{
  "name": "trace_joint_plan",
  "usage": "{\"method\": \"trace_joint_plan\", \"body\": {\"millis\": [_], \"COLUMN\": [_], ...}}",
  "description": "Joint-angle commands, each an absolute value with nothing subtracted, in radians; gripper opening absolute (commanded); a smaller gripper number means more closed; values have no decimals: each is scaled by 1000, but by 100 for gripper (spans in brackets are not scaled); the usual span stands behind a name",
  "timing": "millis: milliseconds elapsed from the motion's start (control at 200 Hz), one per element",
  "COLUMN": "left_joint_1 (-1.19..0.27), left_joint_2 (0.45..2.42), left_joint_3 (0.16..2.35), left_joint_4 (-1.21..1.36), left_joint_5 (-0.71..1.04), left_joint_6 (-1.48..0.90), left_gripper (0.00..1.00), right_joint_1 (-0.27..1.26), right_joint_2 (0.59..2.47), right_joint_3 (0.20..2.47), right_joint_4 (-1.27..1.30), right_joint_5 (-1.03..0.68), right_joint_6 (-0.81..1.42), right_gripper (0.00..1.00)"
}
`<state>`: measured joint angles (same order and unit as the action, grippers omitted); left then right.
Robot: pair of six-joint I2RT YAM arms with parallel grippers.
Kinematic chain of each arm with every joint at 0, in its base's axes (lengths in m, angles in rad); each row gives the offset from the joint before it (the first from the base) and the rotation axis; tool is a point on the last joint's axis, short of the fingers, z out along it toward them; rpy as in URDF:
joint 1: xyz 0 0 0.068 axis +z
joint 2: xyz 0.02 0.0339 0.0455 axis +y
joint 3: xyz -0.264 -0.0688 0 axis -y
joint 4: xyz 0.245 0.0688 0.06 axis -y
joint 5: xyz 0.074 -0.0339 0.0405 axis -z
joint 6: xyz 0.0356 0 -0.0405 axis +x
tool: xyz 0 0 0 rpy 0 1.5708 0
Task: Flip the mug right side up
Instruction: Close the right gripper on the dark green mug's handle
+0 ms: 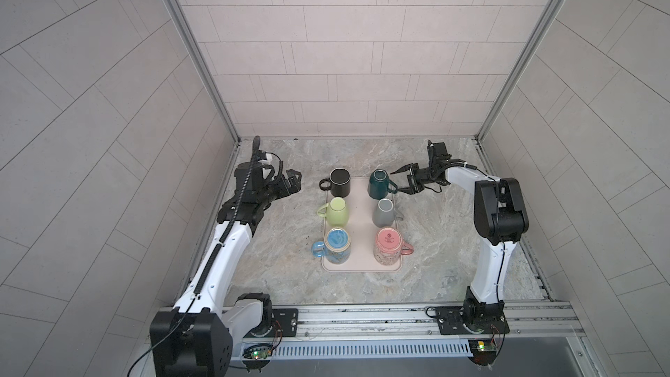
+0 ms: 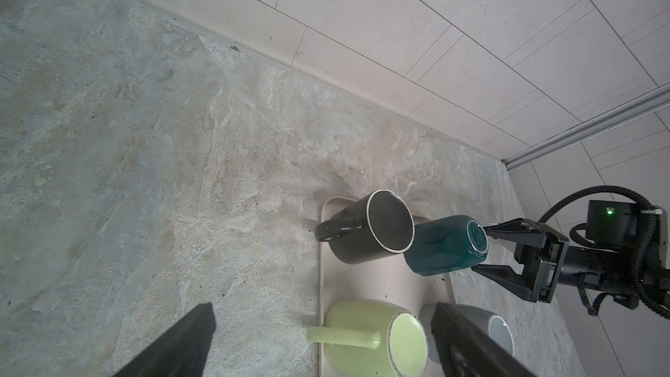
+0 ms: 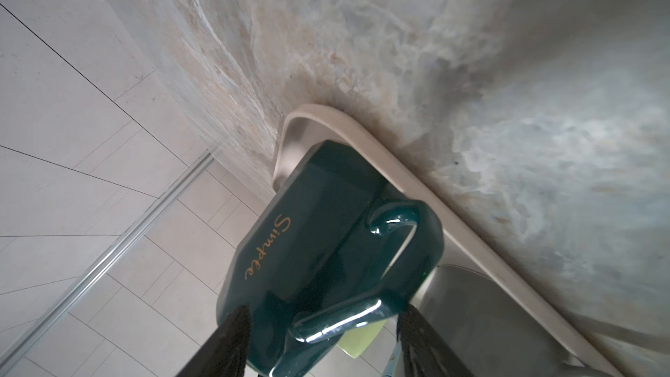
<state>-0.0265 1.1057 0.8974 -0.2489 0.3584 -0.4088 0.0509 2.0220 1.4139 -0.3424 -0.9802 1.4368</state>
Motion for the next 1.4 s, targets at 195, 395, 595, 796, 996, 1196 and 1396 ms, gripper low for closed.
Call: {"method": "trace_joint_plan", "body": {"millis": [195, 395, 595, 796, 996, 1196, 1396], "left_joint_1": [-29, -28, -29, -28, -30, -29, -28], "left_joint_2": [1108, 1107, 1106, 1111, 1112, 1112, 1110], "left_joint_3": [932, 932, 930, 929, 928, 928, 928], "left_joint_4": [-276, -282, -284, -285, -287, -289, -293], "left_joint_5": [351, 354, 354, 354, 356, 357, 355], "left_joint_6": [-380, -374, -374, -372, -368, -367, -364], "left_gripper": [100, 100, 100, 100, 100, 100, 100], "right_joint_1": [70, 74, 74, 74, 74, 75, 78], "right_joint_2": [2053, 2066, 2095, 2118, 2126, 2131, 2138], "right_joint_3": [1402, 1390, 1410, 1427, 1421, 1419, 1415], "right_joint_4": [-270, -268, -267, -259, -223, -214, -174], "right_joint_5": [-1005, -1010, -1012, -1019, -1023, -1023, -1023], "right_joint_6": [1542, 1548, 1553, 1560, 1585, 1588, 1615], "right_gripper": [63, 63, 62, 55, 46, 37, 29]}}
